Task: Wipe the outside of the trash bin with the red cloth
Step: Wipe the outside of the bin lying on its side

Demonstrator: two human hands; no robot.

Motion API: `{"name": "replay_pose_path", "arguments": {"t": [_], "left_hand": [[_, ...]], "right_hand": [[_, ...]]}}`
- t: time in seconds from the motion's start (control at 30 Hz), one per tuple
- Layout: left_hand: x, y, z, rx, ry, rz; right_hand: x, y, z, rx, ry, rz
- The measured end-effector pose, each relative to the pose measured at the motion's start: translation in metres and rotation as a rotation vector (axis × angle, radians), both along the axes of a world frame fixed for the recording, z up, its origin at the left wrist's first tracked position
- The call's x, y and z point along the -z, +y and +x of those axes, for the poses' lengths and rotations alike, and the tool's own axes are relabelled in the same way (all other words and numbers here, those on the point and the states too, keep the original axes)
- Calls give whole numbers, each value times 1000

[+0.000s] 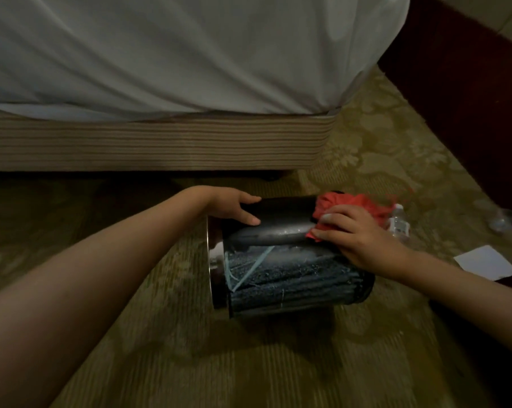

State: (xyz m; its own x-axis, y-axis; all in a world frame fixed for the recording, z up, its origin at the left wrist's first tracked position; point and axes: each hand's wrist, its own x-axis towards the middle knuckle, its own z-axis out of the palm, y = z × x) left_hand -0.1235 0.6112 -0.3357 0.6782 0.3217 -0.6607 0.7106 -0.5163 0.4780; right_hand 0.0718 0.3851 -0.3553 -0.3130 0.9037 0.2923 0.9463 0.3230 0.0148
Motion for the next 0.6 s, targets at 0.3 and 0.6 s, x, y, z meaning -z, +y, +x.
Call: {"name": "replay_pose_path", "arguments": {"t": [0.3,0.6], "left_hand": [[-1,1,1,-67,-29,-1],[0,0,1,-58,-15,14]], "right_hand": [[-8,44,-47,-124,16,-89],[-9,30,-43,-60,-18,-26]]}}
